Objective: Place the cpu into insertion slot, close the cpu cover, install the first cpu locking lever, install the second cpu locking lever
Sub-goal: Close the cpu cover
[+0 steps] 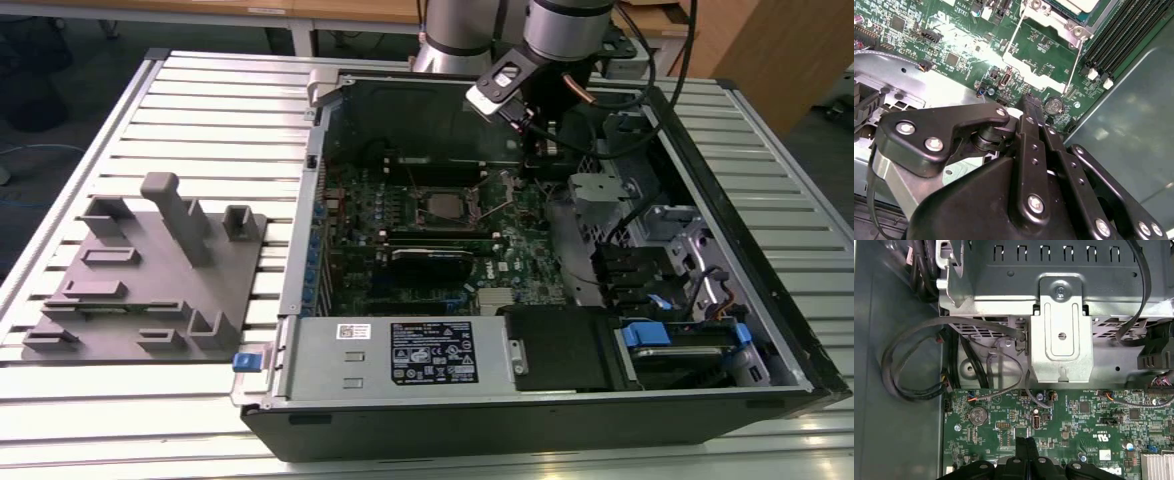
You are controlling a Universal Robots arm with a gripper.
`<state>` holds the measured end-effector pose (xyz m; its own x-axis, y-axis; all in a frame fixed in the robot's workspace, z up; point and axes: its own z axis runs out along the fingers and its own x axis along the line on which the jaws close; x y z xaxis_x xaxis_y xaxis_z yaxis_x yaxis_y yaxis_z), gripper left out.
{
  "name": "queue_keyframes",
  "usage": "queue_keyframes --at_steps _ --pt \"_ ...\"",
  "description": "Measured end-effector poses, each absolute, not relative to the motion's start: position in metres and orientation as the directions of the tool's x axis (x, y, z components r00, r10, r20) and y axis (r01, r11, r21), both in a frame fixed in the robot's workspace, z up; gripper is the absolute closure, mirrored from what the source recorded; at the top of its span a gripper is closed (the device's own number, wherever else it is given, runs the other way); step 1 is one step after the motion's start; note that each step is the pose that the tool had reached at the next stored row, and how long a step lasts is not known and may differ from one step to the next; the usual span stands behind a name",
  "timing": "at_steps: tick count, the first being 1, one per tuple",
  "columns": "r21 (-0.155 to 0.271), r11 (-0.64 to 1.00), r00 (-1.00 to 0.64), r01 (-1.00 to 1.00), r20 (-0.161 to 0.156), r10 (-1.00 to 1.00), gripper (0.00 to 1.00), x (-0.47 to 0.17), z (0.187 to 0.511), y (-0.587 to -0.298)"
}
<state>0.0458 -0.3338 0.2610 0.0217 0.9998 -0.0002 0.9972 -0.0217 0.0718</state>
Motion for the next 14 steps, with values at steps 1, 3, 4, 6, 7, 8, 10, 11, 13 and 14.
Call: queue_keyframes --at_steps 1,3,4,6,7,8,10,11,13,14 --pt "0.071 -0.022 0.022 0.997 0.000 1.000 0.90 0.0459 0.2610 -0.3338" --pt "0.049 -0.022 0.022 0.999 0.000 1.000 0.90 0.0462 0.2606 -0.3338" --pt "0.037 -0.022 0.022 0.999 -0.001 1.000 0.90 0.0463 0.2606 -0.3338" --pt "0.032 -0.022 0.022 0.999 -0.001 1.000 0.90 0.0463 0.2607 -0.3338" --pt "0.032 -0.022 0.022 0.999 -0.001 1.000 0.90 0.0463 0.2607 -0.3338" --pt "0.031 -0.022 0.022 0.999 -0.001 1.000 0.90 0.0464 0.2607 -0.3338" --pt "0.031 -0.022 0.022 0.999 -0.001 1.000 0.90 0.0482 0.2603 -0.3338" --pt "0.031 -0.022 0.022 0.999 -0.001 1.000 0.90 0.0496 0.2602 -0.3338" --pt "0.031 -0.022 0.022 0.999 -0.001 1.000 0.90 0.0508 0.2590 -0.3338" --pt "0.031 -0.022 0.022 0.999 -0.001 1.000 0.90 0.0508 0.2575 -0.3338"
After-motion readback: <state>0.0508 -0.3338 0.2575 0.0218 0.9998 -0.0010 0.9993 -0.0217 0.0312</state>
